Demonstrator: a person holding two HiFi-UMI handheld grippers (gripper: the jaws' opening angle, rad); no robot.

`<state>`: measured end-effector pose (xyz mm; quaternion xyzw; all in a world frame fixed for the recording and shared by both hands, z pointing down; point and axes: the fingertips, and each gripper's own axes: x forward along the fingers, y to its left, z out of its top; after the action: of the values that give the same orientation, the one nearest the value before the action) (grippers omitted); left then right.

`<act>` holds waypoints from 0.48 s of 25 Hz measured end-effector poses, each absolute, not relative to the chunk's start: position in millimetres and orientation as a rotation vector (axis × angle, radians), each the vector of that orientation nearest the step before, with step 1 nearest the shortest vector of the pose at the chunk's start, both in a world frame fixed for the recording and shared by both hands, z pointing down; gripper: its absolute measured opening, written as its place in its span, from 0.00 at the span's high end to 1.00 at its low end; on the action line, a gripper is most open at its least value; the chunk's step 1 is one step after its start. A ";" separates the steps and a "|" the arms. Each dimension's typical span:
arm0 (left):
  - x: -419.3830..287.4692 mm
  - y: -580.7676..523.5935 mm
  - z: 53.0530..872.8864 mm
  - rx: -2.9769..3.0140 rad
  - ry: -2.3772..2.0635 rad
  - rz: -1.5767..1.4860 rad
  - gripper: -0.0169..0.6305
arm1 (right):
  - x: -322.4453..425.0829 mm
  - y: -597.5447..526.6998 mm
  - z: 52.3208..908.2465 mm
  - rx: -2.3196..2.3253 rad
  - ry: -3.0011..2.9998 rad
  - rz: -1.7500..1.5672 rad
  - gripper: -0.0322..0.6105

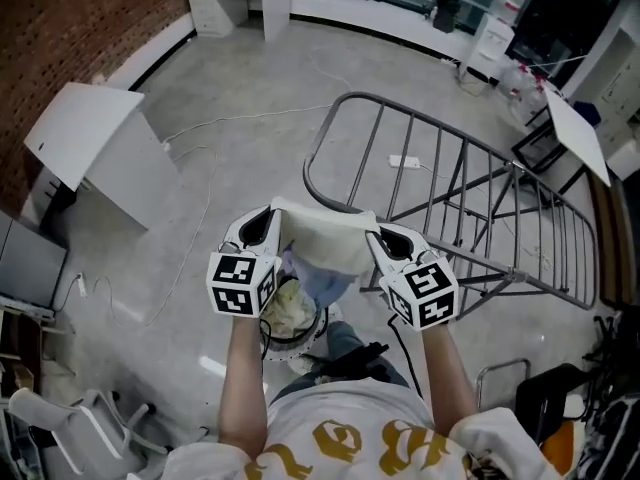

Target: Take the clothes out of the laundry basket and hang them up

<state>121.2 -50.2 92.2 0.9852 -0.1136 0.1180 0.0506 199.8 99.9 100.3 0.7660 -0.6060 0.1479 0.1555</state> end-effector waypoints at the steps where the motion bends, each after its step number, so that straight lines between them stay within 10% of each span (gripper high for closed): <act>1: 127.8 -47.0 83.2 3.012 -0.322 0.345 0.96 | 204.6 104.4 92.3 2.207 -1.721 0.412 0.88; 12: 200.2 -18.6 20.3 3.110 -0.104 0.236 0.96 | 267.0 140.2 33.7 2.345 -1.574 0.320 0.88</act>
<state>200.2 -18.6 20.3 0.9965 -0.0333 0.0756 0.0102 267.0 140.2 33.7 0.8158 -0.5475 0.1114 0.1492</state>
